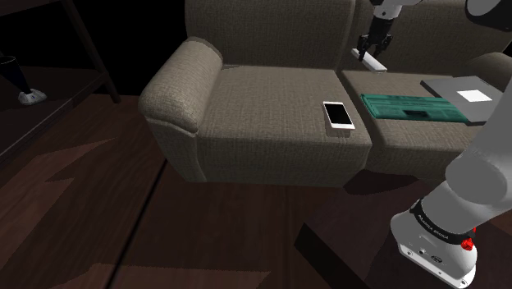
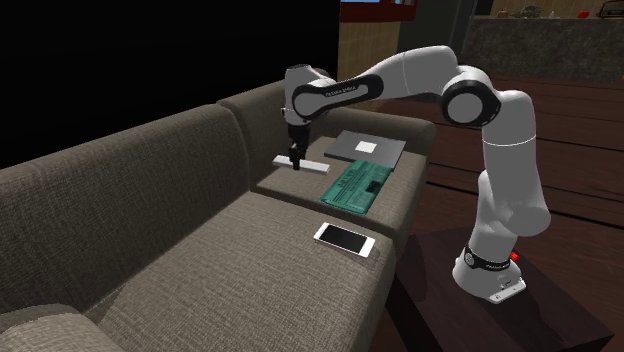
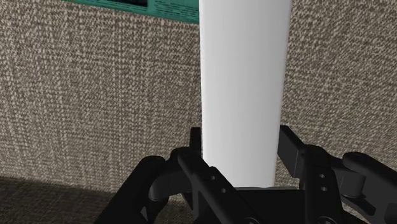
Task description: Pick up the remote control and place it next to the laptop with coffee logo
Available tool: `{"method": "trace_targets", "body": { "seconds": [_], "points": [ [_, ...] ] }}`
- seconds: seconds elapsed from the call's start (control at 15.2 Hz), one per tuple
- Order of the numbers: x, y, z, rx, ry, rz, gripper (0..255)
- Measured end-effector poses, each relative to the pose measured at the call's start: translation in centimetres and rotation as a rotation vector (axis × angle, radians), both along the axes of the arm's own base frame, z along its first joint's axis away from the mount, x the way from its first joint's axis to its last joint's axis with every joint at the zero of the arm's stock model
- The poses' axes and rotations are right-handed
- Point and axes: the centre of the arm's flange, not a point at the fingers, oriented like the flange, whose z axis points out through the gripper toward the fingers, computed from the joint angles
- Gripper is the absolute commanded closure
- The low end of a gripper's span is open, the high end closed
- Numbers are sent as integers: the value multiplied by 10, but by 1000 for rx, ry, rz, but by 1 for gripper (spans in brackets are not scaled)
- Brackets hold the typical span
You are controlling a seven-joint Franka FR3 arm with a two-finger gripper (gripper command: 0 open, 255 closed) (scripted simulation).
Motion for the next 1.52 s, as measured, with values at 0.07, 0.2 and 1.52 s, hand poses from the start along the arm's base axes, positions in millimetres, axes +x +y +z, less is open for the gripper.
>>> {"method": "trace_targets", "body": {
  "seconds": [0.07,0.2,1.52],
  "points": [
    [-8,-8,-2,0,0,0,255],
    [-22,-35,0,0,0,-1,255],
    [-122,-179,-38,1,0,1,255]
  ]
}}
